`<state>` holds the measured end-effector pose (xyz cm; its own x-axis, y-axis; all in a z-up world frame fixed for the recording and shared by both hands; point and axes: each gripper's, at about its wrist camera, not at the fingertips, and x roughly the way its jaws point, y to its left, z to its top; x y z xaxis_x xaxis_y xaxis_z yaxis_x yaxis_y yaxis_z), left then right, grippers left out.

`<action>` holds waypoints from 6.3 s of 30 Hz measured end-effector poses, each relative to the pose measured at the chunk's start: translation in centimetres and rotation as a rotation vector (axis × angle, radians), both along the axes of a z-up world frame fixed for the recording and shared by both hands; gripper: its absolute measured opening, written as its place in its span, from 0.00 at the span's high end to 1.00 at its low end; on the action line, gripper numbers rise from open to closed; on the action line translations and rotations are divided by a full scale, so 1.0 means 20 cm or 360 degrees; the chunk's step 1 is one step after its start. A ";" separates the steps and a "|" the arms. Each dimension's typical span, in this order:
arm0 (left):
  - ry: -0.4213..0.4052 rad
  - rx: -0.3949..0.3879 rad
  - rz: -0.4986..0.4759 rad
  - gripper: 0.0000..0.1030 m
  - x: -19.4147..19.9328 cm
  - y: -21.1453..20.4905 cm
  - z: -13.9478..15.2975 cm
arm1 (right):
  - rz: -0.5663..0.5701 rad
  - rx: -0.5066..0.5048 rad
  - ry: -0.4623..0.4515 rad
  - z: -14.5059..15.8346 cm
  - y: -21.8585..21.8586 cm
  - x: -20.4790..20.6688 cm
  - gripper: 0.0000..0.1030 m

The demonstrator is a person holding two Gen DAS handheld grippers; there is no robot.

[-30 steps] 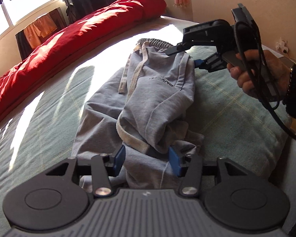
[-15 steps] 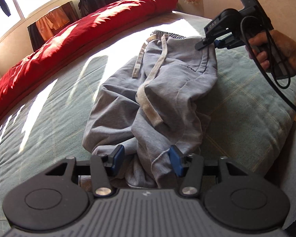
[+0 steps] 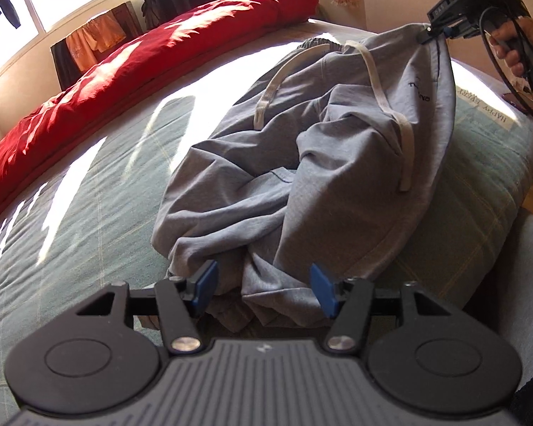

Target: Fold clothes

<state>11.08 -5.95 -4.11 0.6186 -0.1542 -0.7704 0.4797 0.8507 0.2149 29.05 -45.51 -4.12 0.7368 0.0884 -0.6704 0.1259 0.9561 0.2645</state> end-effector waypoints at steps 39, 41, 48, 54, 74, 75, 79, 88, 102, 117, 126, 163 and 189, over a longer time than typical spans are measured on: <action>0.0062 -0.0083 0.0143 0.32 -0.06 0.06 0.02 | -0.0195 -0.0205 0.0207 -0.08 -0.09 -0.34 0.40; 0.0052 -0.0084 0.0157 0.31 -0.08 0.08 0.02 | -0.0150 -0.0181 0.0174 -0.05 -0.02 -0.36 0.38; 0.0017 -0.0121 0.0220 0.29 -0.13 0.19 0.04 | 0.0061 -0.0060 0.0149 -0.03 0.32 -0.41 0.34; -0.0002 -0.0174 0.0298 0.28 -0.18 0.31 0.05 | 0.0282 -0.0122 0.0158 0.00 0.64 -0.41 0.33; 0.0047 -0.0309 0.0536 0.25 -0.17 0.53 0.00 | 0.0471 -0.0085 0.0187 0.02 0.89 -0.51 0.30; 0.0050 -0.0309 0.0542 0.25 -0.15 0.54 0.00 | 0.0474 -0.0080 0.0194 0.01 0.90 -0.51 0.30; 0.0047 -0.0311 0.0543 0.25 -0.09 0.56 -0.02 | 0.0496 -0.0062 0.0234 -0.04 0.92 -0.47 0.30; -0.0013 -0.0193 0.0393 0.26 0.13 0.57 -0.13 | 0.0505 -0.0059 0.0310 -0.13 0.94 -0.40 0.30; 0.0242 -0.0361 -0.0057 0.58 0.36 0.59 -0.32 | 0.0485 -0.0062 0.0382 -0.23 0.95 -0.26 0.30; -0.0001 -0.0318 0.0175 0.89 0.42 0.62 -0.15 | 0.0492 -0.0031 0.0366 -0.23 0.94 -0.25 0.30; -0.0123 -0.0240 0.0490 0.89 0.66 0.82 -0.04 | 0.0449 -0.0008 0.0340 -0.20 0.90 -0.26 0.30; -0.0073 -0.0021 0.0884 0.80 1.31 1.13 -0.10 | 0.0398 0.0007 0.0394 -0.25 0.81 -0.18 0.29; -0.0130 0.0206 0.1052 0.75 1.51 1.24 -0.01 | 0.0368 0.0006 0.0392 -0.24 0.77 -0.20 0.27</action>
<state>41.35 18.92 -4.35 0.6081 0.3669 -0.7040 -0.1544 0.9245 0.3484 25.07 -30.16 -8.87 0.5127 0.2373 -0.8251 -0.0336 0.9659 0.2568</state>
